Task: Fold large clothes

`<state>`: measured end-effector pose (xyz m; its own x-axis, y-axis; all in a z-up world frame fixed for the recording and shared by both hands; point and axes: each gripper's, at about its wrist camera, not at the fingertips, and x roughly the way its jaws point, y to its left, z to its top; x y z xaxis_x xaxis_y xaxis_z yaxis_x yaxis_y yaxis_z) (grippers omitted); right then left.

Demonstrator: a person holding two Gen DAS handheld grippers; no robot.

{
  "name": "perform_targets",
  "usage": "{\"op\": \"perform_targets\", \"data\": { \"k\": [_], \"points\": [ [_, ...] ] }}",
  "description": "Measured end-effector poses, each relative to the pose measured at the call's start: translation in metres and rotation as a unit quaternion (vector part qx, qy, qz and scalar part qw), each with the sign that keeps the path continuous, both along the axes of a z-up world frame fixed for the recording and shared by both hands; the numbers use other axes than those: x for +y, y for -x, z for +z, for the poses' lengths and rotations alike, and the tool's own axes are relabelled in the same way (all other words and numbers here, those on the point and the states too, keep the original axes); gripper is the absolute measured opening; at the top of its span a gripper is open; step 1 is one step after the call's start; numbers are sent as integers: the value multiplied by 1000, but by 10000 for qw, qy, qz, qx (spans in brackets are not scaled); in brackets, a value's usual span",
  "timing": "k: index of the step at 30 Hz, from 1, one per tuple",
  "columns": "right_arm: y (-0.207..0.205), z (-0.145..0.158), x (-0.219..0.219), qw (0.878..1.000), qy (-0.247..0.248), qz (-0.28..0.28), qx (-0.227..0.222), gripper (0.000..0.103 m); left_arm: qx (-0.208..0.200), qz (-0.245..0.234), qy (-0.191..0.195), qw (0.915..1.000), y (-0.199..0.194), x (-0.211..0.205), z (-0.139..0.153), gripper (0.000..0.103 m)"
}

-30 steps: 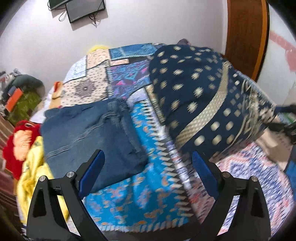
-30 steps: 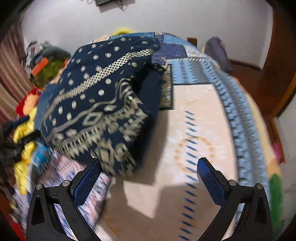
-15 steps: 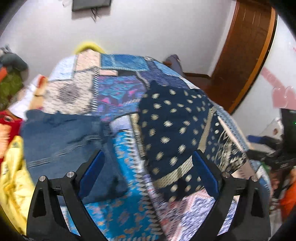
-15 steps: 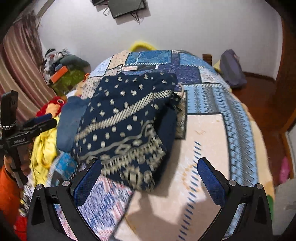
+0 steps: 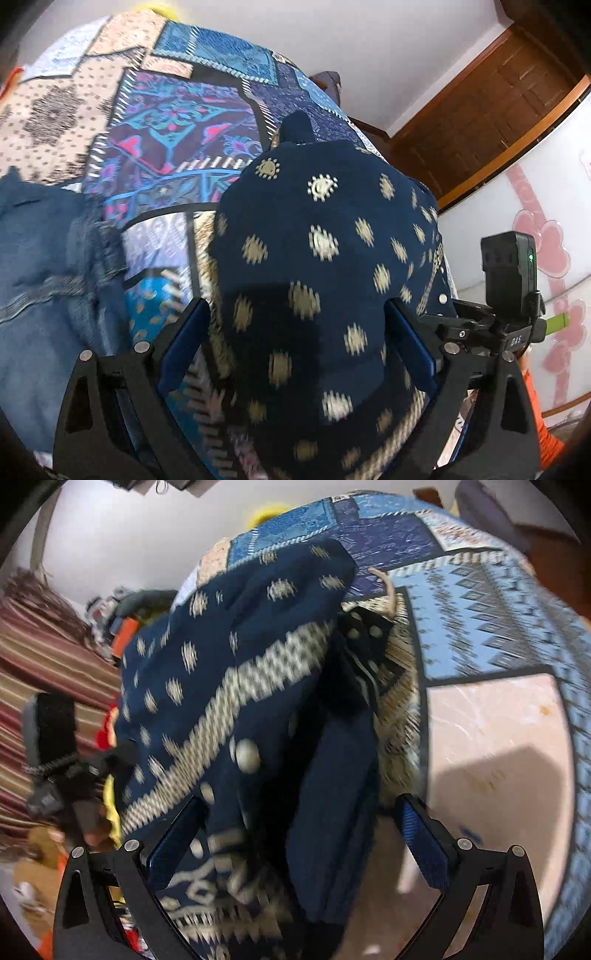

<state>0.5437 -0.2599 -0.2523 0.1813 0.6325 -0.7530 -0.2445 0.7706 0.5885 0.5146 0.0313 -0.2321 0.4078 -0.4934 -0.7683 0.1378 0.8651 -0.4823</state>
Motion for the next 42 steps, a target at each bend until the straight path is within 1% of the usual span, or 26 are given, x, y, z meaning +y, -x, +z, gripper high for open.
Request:
{"op": "perform_targets", "data": {
  "k": [4,5,6,7,8,9,10,11,12,13,14,15,16,18,19,22,24,25,26,29,32,35,38,41,42],
  "points": [
    [-21,-7,12,9993,-323,171,44,103,308,23,464,9984,-18,-3,-19,95],
    [-24,-9,14,9991,-377,159,64,103,335,28,556,9979,-20,-3,-21,92],
    [-27,-10,17,9990,-427,120,92,103,314,4,663,9973,-20,-4,-22,86],
    [-29,-11,19,9988,-466,63,113,101,242,10,630,9977,-19,-4,-20,80],
    [-30,-9,23,9987,-496,11,123,94,181,-2,587,9981,-16,-5,-19,77],
    [-30,-8,24,9986,-520,-49,125,91,71,-41,518,9986,-11,-7,-16,69],
    [-30,-8,24,9984,-536,-78,133,84,20,-46,500,9987,-8,-7,-13,63],
    [-28,-6,24,9982,-570,-106,126,74,-34,-59,484,9988,-4,-8,-10,61],
    [-25,-3,25,9978,-647,-110,120,70,-123,-80,427,9990,1,-9,-4,56],
    [-22,2,26,9973,-712,-109,109,61,-240,-126,334,9991,7,-11,3,53],
    [-19,6,23,9972,-733,-111,101,56,-323,-158,262,9990,11,-13,8,51],
    [-16,12,25,9972,-738,-76,78,48,-426,-178,178,9988,19,-14,18,49],
    [-13,16,27,9973,-726,-43,55,43,-483,-177,174,9985,25,-13,25,47],
    [-4,31,37,9982,-589,78,-61,41,-605,-158,115,9980,34,-8,37,46],
    [-1,37,41,9983,-553,114,-111,41,-731,-129,52,9972,43,-2,48,46],
    [7,59,63,9976,-590,224,-273,41,-991,-14,27,9951,59,17,71,46],
    [14,79,82,9965,-641,325,-430,41,-1111,81,26,9938,69,33,86,46],
    [19,84,82,9961,-646,367,-484,41,-1184,145,35,9929,75,44,96,46],
    [22,96,86,9952,-646,438,-597,41,-1265,206,24,9918,81,55,105,46],
    [30,111,89,9928,-643,618,-798,41,-1439,382,-21,9889,89,86,120,46],
    [28,110,96,9910,-622,783,-888,41,-1457,576,-11,9877,95,121,124,46],
    [19,84,94,9904,-582,904,-868,41,-1414,751,31,9871,97,152,118,46],
    [12,74,131,9903,-534,1039,-753,41,-1288,977,57,9868,91,184,101,46],
    [-6,53,171,9909,-366,1178,-540,41,-999,1269,203,9867,82,215,75,46],
    [-12,44,186,9910,-277,1222,-462,41,-819,1398,323,9863,77,230,61,46]
  ]
}}
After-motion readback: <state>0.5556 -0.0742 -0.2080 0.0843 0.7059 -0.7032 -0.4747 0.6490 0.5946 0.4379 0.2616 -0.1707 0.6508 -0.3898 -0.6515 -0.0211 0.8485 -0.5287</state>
